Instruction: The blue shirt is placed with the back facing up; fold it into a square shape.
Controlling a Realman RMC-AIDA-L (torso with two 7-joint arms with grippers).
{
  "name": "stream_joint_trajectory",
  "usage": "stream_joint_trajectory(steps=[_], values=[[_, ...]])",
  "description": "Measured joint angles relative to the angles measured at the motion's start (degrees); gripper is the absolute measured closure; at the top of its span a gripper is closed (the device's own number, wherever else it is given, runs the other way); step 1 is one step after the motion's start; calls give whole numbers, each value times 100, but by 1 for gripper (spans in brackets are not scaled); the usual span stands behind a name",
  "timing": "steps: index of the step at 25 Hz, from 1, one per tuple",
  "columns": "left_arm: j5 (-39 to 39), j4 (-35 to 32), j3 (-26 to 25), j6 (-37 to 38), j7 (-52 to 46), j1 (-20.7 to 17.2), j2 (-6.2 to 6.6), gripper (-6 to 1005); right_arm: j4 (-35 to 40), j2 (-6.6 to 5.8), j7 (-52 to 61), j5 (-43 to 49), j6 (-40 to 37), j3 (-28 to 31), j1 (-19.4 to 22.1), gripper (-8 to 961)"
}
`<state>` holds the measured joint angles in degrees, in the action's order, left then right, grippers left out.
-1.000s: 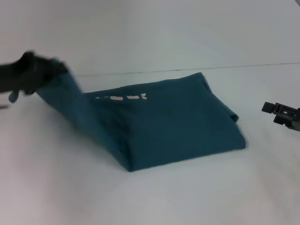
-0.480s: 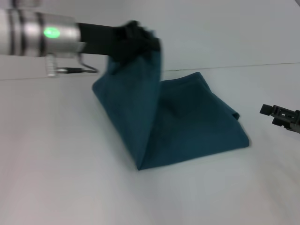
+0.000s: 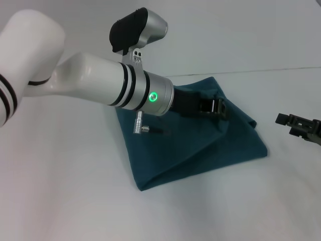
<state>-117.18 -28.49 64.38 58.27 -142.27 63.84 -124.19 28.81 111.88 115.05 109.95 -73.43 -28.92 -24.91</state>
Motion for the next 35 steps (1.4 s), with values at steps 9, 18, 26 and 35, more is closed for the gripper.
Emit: stream_joint_trajectory(steps=[9,18,26,35], values=[[600,-558,98,774,278,-350,-20,878,0,7,13,6,47,1,-17,55],[1698,-1369,-709,1325,298,-1824,39,599,-4,3,45,78,86,1,-16,60],[1985,-985,-2229,2540,78,-3211,473,277,131,-168,491,244,-58,-240,-139,65],[430,-1234,-2785,3813,189,-3619,721,38,247,-709,2110,1602,-398,-651,-1232,70]])
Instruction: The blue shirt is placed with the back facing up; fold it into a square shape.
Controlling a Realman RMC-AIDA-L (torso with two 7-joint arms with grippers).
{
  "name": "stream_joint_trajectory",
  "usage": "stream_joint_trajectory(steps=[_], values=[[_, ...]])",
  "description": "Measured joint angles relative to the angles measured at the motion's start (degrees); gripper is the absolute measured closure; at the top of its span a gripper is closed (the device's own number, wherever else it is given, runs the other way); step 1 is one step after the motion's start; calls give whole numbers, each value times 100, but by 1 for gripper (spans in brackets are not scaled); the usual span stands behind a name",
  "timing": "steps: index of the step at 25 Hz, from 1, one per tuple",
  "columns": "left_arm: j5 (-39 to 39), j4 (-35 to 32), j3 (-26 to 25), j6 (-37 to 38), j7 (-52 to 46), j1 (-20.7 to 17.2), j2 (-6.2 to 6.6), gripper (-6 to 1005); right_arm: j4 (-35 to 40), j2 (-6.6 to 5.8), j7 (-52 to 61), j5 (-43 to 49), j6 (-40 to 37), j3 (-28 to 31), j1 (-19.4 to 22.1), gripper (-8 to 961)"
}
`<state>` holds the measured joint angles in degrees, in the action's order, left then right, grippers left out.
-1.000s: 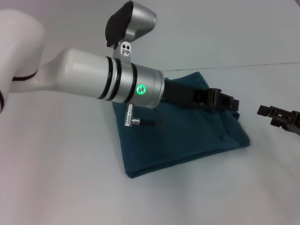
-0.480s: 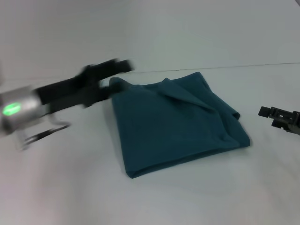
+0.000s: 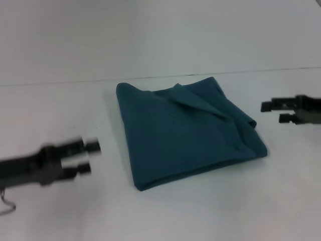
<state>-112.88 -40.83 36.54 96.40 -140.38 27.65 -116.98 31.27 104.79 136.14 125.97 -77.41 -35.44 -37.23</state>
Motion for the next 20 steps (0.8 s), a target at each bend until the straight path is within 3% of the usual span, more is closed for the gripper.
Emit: stream_joint_trajectory(steps=[4,11,20], values=[[-559,-54,18,43,527,-18,-53,38,265,3,523,558,-21,-31,-466,73],[-565,-40,-358,-89,668,-170,-88,38,430,174,1306,1368,30,-380,-1108,77],[-532,-1,-775,-164,692,-192,-113,38,336,496,1524,1452,473,-679,-1239,82]])
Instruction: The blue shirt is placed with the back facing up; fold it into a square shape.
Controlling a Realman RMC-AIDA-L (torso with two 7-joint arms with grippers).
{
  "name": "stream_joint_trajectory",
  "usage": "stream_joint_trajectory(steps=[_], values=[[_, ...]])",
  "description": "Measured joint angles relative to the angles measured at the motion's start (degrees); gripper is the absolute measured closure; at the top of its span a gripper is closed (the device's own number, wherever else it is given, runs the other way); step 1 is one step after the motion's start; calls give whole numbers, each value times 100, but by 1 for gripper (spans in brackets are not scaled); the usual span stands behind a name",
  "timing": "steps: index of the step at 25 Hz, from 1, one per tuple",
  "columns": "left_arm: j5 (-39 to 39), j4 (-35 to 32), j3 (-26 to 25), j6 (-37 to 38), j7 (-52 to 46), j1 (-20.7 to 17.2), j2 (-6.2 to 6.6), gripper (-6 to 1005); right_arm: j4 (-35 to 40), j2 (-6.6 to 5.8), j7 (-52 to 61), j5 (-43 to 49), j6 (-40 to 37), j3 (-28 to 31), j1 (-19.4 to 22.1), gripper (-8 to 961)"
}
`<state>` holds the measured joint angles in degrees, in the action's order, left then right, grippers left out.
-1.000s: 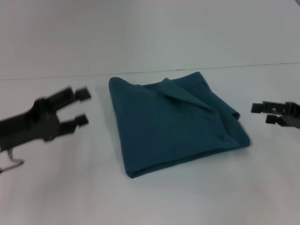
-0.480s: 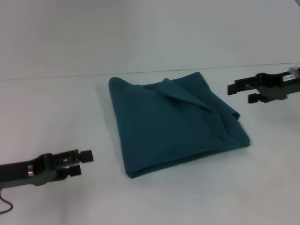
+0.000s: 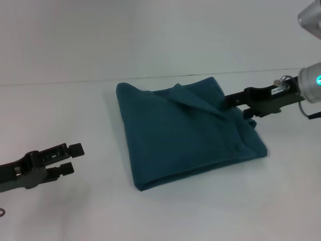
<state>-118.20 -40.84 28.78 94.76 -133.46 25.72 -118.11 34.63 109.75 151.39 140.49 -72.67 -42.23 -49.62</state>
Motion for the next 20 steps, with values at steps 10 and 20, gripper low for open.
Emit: stream_joint_trajectory(steps=[10,20], values=[[102,29,-8,-100,60,52,-58,38,-383,169,13,1,531,-272,-116,88],[146,151,1,-281,130,114,-63,38,-697,307,-32,-5,987,-290,-232,94]])
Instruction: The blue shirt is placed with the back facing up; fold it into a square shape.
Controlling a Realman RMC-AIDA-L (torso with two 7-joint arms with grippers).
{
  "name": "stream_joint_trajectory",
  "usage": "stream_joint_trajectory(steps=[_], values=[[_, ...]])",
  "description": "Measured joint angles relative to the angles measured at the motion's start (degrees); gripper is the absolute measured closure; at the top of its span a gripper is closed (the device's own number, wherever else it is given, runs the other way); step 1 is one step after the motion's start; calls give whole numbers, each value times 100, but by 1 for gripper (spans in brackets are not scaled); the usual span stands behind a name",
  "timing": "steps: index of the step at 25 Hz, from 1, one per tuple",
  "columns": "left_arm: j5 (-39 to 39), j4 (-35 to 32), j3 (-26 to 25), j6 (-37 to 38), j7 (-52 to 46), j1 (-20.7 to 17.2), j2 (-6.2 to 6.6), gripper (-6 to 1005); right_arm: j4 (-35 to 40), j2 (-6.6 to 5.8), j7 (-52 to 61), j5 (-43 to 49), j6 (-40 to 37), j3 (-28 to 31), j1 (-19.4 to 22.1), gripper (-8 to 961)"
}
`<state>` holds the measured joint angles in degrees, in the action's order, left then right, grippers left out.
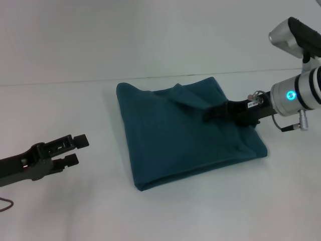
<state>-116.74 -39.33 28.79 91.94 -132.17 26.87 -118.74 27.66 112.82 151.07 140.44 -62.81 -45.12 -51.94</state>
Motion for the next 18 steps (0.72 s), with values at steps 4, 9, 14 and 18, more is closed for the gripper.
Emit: stream_joint_trajectory(steps=[4,9,14,18], values=[[3,21,-1,-72,15,19,0,38,-105,36,1,4,169,-113,-46,97],[3,102,-2,-90,54,61,0,39,-95,108,-8,-28,318,-207,-59,100],[3,170,-5,-99,84,84,0,39,-51,143,-49,-97,371,-170,-61,103],[7,172,-11,-99,86,84,0,39,-51,143,-270,-259,341,-206,-51,105]])
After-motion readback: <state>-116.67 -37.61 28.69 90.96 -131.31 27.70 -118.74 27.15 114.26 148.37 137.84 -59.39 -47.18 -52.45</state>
